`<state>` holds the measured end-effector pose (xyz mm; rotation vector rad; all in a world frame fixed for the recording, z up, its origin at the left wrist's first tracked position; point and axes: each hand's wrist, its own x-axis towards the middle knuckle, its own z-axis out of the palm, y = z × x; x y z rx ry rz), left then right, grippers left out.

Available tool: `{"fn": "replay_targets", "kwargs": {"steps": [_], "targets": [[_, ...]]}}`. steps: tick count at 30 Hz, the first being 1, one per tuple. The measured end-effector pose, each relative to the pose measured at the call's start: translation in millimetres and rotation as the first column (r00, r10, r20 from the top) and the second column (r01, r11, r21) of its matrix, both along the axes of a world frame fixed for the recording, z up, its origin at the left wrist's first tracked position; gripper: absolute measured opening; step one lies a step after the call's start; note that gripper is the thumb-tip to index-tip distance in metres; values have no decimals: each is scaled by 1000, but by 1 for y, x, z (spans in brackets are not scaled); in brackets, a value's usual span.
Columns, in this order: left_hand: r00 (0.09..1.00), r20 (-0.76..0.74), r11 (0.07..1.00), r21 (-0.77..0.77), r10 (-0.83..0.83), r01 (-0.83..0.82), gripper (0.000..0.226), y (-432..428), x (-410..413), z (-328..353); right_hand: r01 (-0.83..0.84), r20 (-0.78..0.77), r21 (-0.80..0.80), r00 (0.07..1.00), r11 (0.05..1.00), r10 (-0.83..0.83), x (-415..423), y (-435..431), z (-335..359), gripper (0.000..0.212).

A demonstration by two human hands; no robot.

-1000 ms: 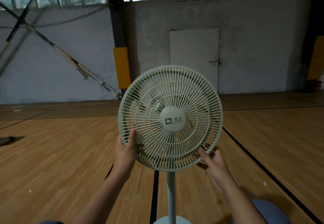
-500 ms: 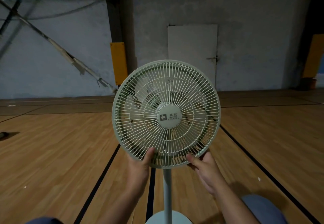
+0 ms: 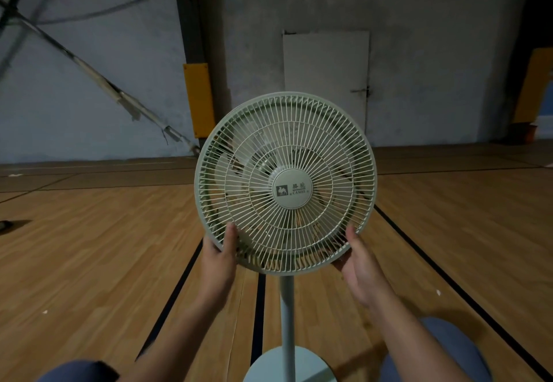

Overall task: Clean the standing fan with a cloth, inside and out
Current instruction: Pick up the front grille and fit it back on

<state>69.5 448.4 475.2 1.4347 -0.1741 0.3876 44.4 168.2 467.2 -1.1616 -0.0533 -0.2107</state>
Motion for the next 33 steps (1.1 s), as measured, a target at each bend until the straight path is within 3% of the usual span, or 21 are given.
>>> {"fn": "replay_targets", "kwargs": {"steps": [3,6,8,12,16,19,21,26,33], "targets": [[998,-5,998,14,58,-58,72,21,12,38,144,40,-84,989,986,-141,6,-8,33,60],[995,8,990,101,101,-101,86,32,23,84,291,28,-141,957,946,-290,22,-21,73,108],[994,19,985,135,107,-108,93,35,27,109,371,23,-199,927,907,-375,30,-24,97,124],[996,28,986,138,90,-93,91,36,30,127,459,57,-332,882,825,-468,38,-27,118,118],[997,27,982,170,73,-77,89,39,31,129,452,45,-374,881,810,-471,46,-33,115,114],[995,68,951,296,68,-85,86,42,34,135,439,104,-453,890,775,-443,43,-39,122,132],[990,116,920,374,79,-117,82,43,39,147,430,182,-513,900,743,-395,43,-43,135,124],[970,225,796,568,92,-207,83,31,52,205,471,396,-646,879,600,-264,53,-37,189,64],[962,274,539,808,15,-238,82,-2,70,272,582,557,-771,813,259,-172,73,0,260,71]]}}
